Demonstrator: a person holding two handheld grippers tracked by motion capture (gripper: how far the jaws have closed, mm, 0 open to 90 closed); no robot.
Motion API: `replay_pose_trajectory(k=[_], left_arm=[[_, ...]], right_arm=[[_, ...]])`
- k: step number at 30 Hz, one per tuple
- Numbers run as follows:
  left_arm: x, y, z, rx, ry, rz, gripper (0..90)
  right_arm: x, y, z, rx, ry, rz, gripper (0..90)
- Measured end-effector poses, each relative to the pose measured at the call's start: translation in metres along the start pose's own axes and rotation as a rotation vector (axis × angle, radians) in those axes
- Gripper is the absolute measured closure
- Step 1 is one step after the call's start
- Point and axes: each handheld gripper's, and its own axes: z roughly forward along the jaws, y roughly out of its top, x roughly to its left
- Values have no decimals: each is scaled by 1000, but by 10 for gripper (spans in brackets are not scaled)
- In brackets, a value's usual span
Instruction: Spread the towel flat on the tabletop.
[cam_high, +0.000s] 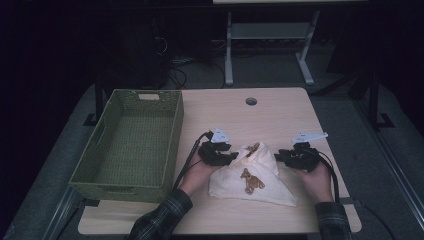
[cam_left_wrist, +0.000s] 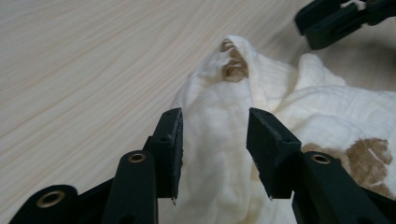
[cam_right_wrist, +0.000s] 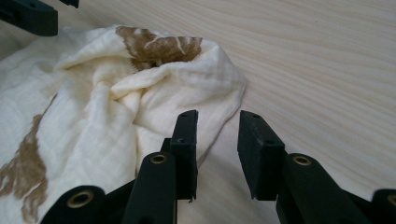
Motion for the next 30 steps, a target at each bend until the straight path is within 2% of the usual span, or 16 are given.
replay_pose_trajectory(k=[3,7,8,9,12,13,15,17,20,22,27,30], left_arm=[[-2,6,8,0,-27,15,533],[-5,10,20,30,-23,37,549],[-5,10,23,42,-25,39,577],[-4,10,25,53,-29,38,642],[-4,8,28,75,-19,44,793],[-3,8,28,76,-20,42,838],[-2,8,25,65,-18,40,880],[-2,9,20,51,-18,41,884],[-4,11,9,26,-13,49,884],[-6,12,0,11,-8,57,884],[-12,12,-28,-35,19,72,883],[-17,8,-42,-39,32,75,883]], right_arm=[[-1,3,7,8,6,11,653],[-2,4,15,13,25,28,624],[-3,5,18,11,31,31,608],[-3,5,21,20,38,42,594],[0,6,31,42,31,35,594],[0,4,34,46,19,9,630],[3,6,34,56,14,-1,702],[4,6,33,71,9,-15,845],[6,6,33,69,2,-36,885],[8,8,28,33,0,-43,888],[15,21,-2,-91,5,-67,890],[22,27,-19,-150,12,-91,890]])
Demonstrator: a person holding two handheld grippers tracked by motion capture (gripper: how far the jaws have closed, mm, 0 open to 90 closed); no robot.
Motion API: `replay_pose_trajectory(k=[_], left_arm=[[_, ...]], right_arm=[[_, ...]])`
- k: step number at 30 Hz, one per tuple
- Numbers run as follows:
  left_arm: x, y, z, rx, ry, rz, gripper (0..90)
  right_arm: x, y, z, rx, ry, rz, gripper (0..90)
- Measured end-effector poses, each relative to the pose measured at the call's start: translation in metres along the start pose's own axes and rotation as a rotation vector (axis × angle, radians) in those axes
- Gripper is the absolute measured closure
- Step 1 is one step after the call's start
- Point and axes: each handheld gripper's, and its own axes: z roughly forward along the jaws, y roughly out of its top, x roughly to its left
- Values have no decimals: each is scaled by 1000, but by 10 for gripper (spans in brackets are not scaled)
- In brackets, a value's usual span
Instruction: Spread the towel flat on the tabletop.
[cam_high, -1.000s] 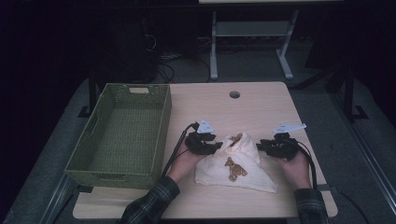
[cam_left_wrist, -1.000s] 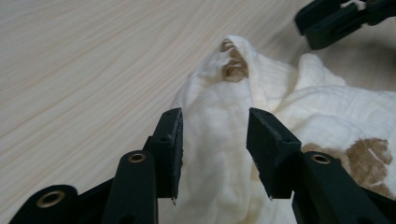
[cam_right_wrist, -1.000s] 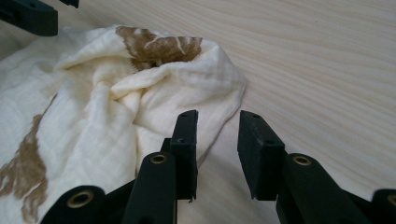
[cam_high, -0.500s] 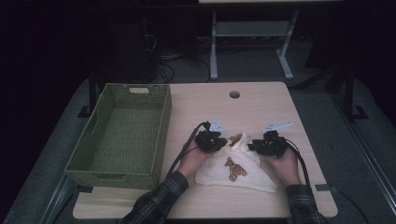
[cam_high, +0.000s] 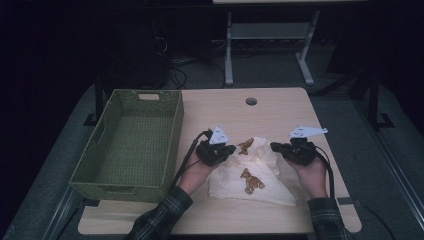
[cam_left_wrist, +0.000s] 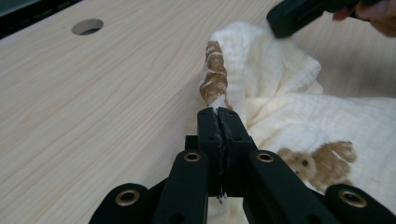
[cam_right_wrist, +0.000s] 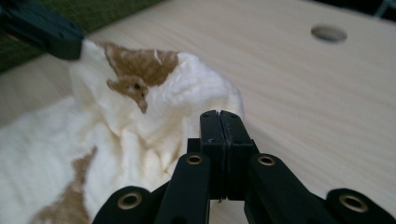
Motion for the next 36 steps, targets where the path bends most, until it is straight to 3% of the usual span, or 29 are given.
replay_pose_trajectory(k=[6,12,17,24,25,26,28,30,36], left_arm=[[-16,-16,-18,38,-6,12,878],[-30,-34,-29,73,-26,6,850],[-31,-43,-29,72,-24,-8,742],[-28,-52,-18,95,4,-9,652],[-27,-53,-17,99,5,-9,645],[-27,-53,-16,100,4,-14,639],[-26,-54,-15,103,3,-15,631],[-25,-56,-13,103,2,-20,627],[-23,-60,-8,120,9,-23,609]], right_arm=[[25,10,-22,-48,47,-72,890],[54,-2,-28,-38,140,-106,890],[77,-15,-14,18,254,-122,890],[103,-21,17,104,359,-163,882],[104,-22,19,103,370,-169,866],[104,-22,18,92,379,-170,790],[99,-20,13,62,380,-147,731],[91,-21,4,34,345,-132,706],[61,-38,-20,58,216,-88,689]])
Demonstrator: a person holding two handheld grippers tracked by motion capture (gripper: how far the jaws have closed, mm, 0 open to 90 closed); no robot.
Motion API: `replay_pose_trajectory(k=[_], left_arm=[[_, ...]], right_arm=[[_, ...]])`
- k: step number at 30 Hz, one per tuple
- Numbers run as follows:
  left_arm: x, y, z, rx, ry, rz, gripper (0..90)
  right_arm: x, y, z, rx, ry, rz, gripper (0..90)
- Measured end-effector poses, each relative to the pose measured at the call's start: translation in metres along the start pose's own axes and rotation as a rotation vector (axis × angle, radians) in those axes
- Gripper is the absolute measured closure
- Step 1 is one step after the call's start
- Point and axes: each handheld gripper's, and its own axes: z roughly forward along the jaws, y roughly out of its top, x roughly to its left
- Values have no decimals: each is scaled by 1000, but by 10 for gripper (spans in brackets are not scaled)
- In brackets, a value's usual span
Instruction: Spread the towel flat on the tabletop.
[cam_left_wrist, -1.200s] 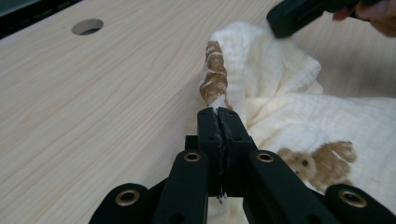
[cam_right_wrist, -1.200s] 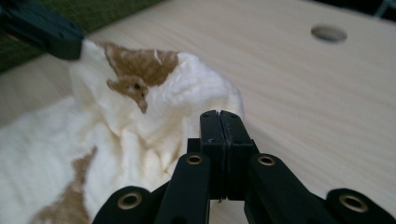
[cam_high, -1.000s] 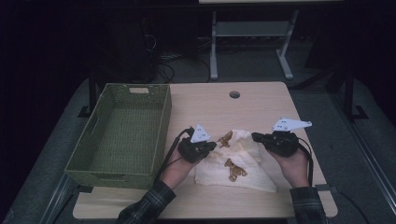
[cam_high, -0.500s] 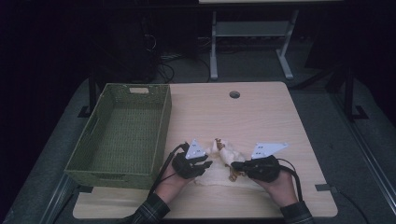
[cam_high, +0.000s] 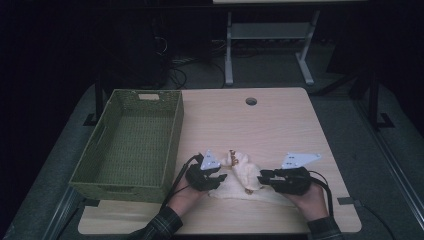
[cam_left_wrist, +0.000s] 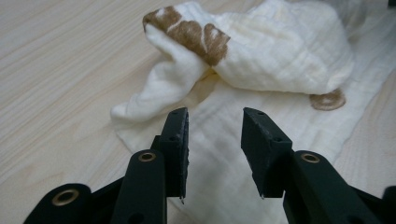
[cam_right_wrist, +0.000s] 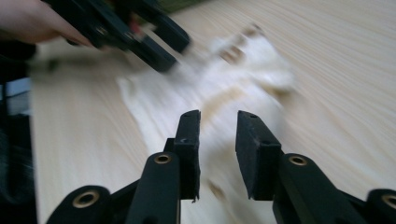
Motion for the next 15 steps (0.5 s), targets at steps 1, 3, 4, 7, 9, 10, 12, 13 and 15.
replay_pose_trajectory(k=[1,3,4,7,9,10,12,13,15], left_arm=[[0,-1,1,-1,-1,1,609],[0,-1,2,2,1,2,605],[0,-2,3,5,0,3,603],[-1,-2,4,9,1,6,600],[-1,-2,4,9,0,8,599],[-1,-2,4,8,0,8,599],[-1,-3,5,9,-1,7,598],[-1,-3,6,14,-1,11,598],[-1,-3,6,15,-3,13,598]], right_arm=[[-2,-5,-4,8,-21,13,684],[-7,-13,-12,20,-46,32,658],[-10,-18,-15,31,-55,53,648],[-16,-29,-22,49,-60,88,624],[-17,-32,-23,60,-60,99,614],[-18,-33,-23,66,-55,94,603],[-17,-32,-17,76,-48,82,597],[-17,-32,-13,88,-47,74,593],[-15,-31,-5,127,-61,66,595]])
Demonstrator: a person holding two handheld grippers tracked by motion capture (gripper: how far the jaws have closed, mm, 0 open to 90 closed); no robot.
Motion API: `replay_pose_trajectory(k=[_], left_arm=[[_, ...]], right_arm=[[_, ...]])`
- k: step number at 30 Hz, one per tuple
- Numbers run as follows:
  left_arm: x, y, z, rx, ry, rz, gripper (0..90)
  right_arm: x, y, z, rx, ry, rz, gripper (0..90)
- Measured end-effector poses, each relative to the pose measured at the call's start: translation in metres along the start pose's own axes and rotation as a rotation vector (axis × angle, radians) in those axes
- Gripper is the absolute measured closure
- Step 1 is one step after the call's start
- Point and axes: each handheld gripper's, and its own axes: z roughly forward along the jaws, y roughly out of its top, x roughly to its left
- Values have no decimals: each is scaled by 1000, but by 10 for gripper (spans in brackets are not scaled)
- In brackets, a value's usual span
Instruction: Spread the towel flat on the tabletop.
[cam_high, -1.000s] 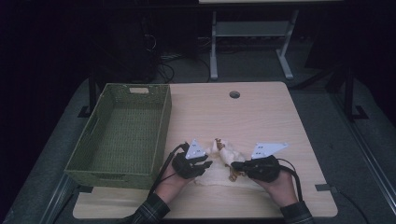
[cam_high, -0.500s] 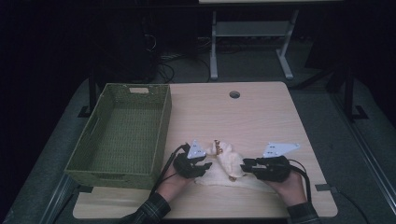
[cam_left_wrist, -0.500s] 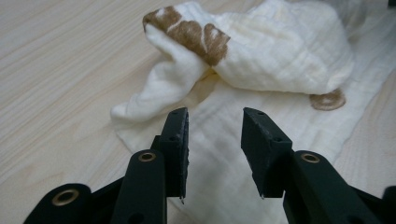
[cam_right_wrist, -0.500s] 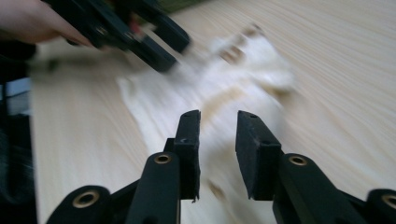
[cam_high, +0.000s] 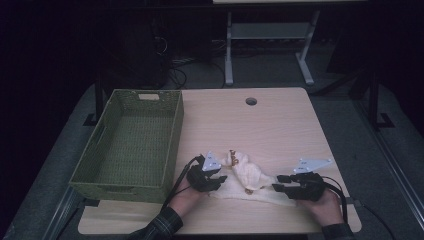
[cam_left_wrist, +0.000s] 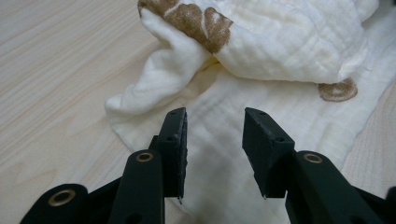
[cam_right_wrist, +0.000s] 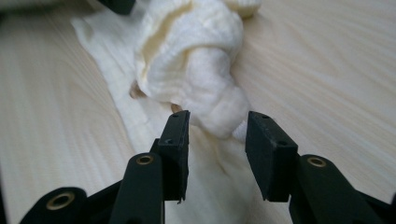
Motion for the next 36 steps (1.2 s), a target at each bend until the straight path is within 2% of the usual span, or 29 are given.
replay_pose_trajectory(k=[1,2,5,8,14,17,23,29,36], left_arm=[[0,0,0,-1,-1,0,598],[0,0,0,-1,-2,0,598],[0,0,1,3,-3,5,598],[-1,-1,3,16,-10,8,597],[-5,-1,8,34,-24,19,594],[-6,-2,11,58,-33,25,590],[-5,-3,11,50,-44,7,587],[-5,-4,11,44,-44,0,587],[-5,-4,11,45,-42,6,605]], right_arm=[[0,0,3,13,-12,-13,619],[0,1,5,21,-22,-20,693],[-1,3,2,-5,-25,-29,816],[-2,4,-5,-52,-33,-34,841],[-7,6,-19,-113,-81,-19,857],[-15,7,-27,-148,-107,-12,857],[-34,15,-41,-220,-140,23,861],[-52,27,-47,-248,-205,45,866],[-75,47,-41,-241,-260,67,869]])
